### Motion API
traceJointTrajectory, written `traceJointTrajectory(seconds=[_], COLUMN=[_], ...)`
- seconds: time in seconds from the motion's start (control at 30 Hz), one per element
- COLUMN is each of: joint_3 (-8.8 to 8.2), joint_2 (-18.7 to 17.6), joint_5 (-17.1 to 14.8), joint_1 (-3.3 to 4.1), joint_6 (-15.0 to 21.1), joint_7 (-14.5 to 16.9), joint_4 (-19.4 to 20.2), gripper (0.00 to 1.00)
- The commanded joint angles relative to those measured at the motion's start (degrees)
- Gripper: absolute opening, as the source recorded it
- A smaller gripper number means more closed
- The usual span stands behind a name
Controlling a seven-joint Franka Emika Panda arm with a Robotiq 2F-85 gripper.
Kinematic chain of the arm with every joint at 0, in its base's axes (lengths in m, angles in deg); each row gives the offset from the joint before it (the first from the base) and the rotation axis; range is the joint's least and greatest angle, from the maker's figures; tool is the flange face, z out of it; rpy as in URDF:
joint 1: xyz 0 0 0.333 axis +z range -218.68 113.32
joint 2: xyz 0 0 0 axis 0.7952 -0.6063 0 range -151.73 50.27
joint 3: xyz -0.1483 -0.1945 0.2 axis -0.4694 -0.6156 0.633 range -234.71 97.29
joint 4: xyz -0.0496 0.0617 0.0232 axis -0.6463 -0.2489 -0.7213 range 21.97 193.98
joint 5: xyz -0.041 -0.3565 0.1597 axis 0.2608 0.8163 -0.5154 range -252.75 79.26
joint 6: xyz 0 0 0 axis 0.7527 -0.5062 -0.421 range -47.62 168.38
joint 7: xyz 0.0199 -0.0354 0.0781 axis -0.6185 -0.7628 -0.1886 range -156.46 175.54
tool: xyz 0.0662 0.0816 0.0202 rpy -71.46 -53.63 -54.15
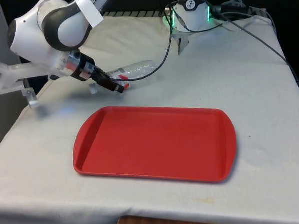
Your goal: Place the bottle upright on the tray.
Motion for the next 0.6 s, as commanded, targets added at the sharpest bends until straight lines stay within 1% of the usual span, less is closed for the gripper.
traceJointTrajectory(seconds=[0.0, 0.2, 0.23, 0.27, 0.43, 0.5, 0.53, 0.57], joint_3=[0.23, 0.00, -0.11, 0.00, -0.06, -0.11, -0.06, -0.06], joint_2=[-0.17, -0.11, 0.00, -0.11, -0.06, 0.00, -0.06, -0.11], joint_5=[0.06, -0.06, -0.06, -0.06, -0.06, -0.06, -0.06, -0.06], joint_1=[-0.40, -0.11, 0.11, -0.06, 0.00, 0.23, 0.06, 0.06], joint_6=[-0.80, -0.46, 0.00, -0.40, -0.34, 0.00, -0.34, -0.40], joint_7=[-0.17, -0.11, 0.00, -0.11, -0.06, 0.00, -0.06, -0.11], joint_4=[-0.63, -0.34, 0.06, -0.29, -0.17, 0.06, -0.23, -0.23], gripper=[1.00, 1.00, 1.00, 1.00, 1.00, 1.00, 1.00, 1.00])
